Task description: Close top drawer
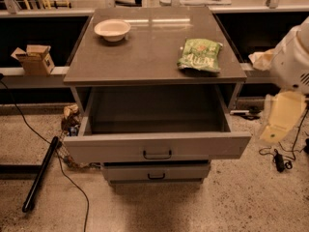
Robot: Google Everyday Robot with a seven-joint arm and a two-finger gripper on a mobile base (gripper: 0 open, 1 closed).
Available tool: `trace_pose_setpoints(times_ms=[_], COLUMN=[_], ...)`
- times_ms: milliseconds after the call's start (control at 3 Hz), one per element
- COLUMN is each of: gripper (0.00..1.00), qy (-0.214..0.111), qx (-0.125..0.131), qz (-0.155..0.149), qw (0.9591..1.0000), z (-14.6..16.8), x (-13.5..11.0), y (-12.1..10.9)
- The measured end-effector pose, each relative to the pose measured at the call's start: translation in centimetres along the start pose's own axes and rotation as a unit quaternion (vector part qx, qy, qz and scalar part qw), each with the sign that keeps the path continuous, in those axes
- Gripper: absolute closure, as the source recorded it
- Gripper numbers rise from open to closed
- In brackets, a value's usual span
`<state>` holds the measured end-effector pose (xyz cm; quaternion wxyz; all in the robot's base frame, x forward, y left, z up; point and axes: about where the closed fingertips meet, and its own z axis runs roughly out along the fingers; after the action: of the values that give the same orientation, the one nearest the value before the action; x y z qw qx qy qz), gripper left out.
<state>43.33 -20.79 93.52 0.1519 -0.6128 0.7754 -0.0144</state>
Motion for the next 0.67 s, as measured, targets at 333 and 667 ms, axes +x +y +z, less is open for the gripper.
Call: trace_pose_setpoints(times_ms=[333, 667], gripper=[0.0, 0.0], qy=[-0.016, -0.037], qx=[-0.037, -0.082], qz=[0.0, 0.003], qw=[0.9992, 0.9959], z=[6.1, 12.8], x=[0.6, 1.3], y=[2.3, 5.5])
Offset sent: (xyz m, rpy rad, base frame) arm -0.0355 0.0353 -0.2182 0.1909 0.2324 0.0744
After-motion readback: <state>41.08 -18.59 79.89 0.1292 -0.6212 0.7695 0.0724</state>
